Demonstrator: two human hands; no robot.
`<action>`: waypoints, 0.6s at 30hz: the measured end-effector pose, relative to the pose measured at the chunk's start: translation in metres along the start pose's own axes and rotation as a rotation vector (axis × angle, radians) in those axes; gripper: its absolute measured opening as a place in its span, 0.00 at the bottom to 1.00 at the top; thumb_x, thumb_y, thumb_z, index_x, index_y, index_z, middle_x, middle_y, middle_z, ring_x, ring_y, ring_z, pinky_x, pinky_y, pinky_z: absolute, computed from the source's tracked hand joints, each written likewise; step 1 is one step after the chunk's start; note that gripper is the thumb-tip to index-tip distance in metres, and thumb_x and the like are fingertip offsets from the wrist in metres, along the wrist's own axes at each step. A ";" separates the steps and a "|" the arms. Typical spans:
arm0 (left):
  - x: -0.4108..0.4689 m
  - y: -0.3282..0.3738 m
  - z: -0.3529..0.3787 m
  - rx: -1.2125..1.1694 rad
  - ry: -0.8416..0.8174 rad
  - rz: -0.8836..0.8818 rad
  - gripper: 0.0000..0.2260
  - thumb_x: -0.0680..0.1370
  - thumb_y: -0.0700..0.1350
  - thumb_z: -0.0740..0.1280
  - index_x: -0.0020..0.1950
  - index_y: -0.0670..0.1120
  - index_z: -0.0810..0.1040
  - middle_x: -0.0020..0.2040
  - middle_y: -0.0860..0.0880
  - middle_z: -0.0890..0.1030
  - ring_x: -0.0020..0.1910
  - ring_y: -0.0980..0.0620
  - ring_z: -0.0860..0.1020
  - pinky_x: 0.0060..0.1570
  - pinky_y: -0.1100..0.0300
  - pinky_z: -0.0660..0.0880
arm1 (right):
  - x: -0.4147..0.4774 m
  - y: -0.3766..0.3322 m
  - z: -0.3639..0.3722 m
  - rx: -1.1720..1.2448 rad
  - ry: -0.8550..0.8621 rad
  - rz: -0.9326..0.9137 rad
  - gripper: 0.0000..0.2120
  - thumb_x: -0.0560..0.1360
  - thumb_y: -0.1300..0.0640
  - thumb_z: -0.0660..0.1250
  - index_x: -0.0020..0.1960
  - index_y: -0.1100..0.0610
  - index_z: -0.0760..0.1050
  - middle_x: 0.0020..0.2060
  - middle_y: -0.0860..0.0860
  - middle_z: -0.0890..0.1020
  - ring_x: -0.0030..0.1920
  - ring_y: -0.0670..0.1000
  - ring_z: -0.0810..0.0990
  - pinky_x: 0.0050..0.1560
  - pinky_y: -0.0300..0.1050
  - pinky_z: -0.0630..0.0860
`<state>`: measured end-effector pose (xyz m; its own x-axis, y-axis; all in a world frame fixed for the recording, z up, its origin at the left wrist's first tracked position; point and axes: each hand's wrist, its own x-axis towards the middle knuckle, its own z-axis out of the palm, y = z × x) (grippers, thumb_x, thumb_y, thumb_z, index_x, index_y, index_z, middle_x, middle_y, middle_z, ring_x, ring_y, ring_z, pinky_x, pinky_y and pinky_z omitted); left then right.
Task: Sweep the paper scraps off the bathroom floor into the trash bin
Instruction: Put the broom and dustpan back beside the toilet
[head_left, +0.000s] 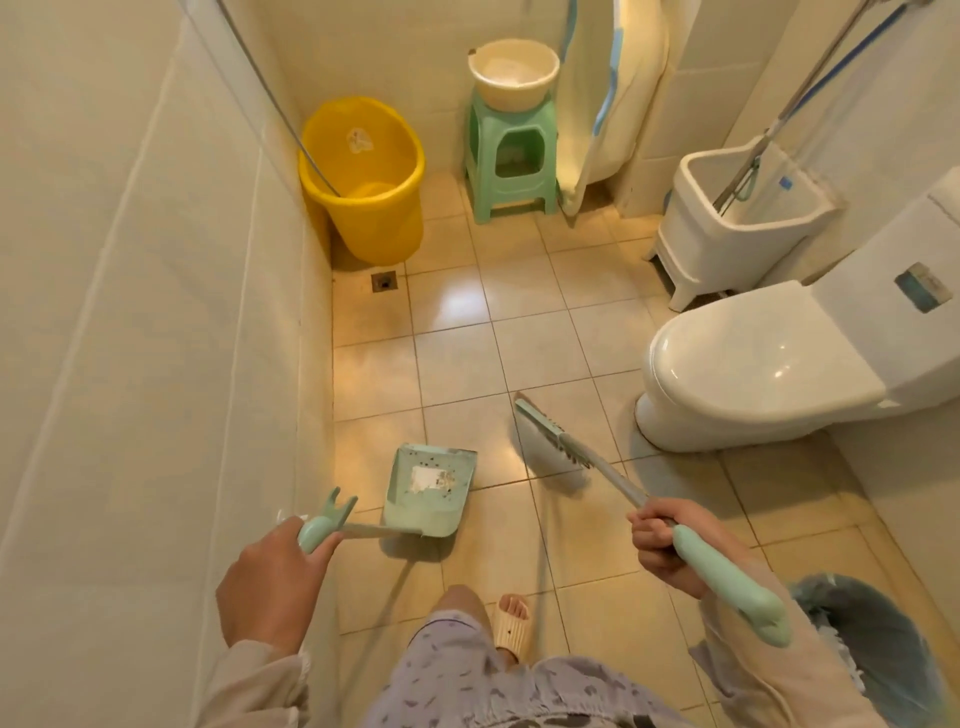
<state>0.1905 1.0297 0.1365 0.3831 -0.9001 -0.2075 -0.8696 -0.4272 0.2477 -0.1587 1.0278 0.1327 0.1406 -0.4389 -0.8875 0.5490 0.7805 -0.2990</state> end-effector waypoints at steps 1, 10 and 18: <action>0.010 0.007 -0.001 0.008 0.000 -0.003 0.15 0.73 0.56 0.68 0.35 0.46 0.74 0.26 0.49 0.72 0.29 0.45 0.71 0.25 0.64 0.59 | 0.006 -0.013 0.006 -0.002 -0.006 -0.007 0.12 0.77 0.67 0.50 0.36 0.56 0.61 0.14 0.48 0.65 0.11 0.43 0.64 0.14 0.28 0.58; 0.138 0.079 -0.006 -0.013 -0.014 0.042 0.16 0.74 0.55 0.68 0.36 0.44 0.75 0.28 0.46 0.74 0.31 0.43 0.74 0.26 0.62 0.63 | 0.076 -0.110 0.053 0.008 0.013 0.005 0.14 0.77 0.67 0.50 0.34 0.55 0.61 0.13 0.48 0.65 0.11 0.43 0.63 0.14 0.28 0.57; 0.281 0.171 -0.019 0.065 -0.016 0.298 0.15 0.74 0.57 0.67 0.42 0.45 0.78 0.32 0.46 0.79 0.32 0.45 0.75 0.28 0.61 0.65 | 0.119 -0.180 0.094 0.111 0.095 0.027 0.16 0.77 0.67 0.48 0.32 0.56 0.60 0.13 0.49 0.64 0.11 0.44 0.63 0.14 0.28 0.57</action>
<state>0.1557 0.7024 0.1390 0.1036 -0.9833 -0.1495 -0.9612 -0.1376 0.2391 -0.1636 0.7931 0.1142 0.0808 -0.3702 -0.9255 0.6343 0.7353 -0.2387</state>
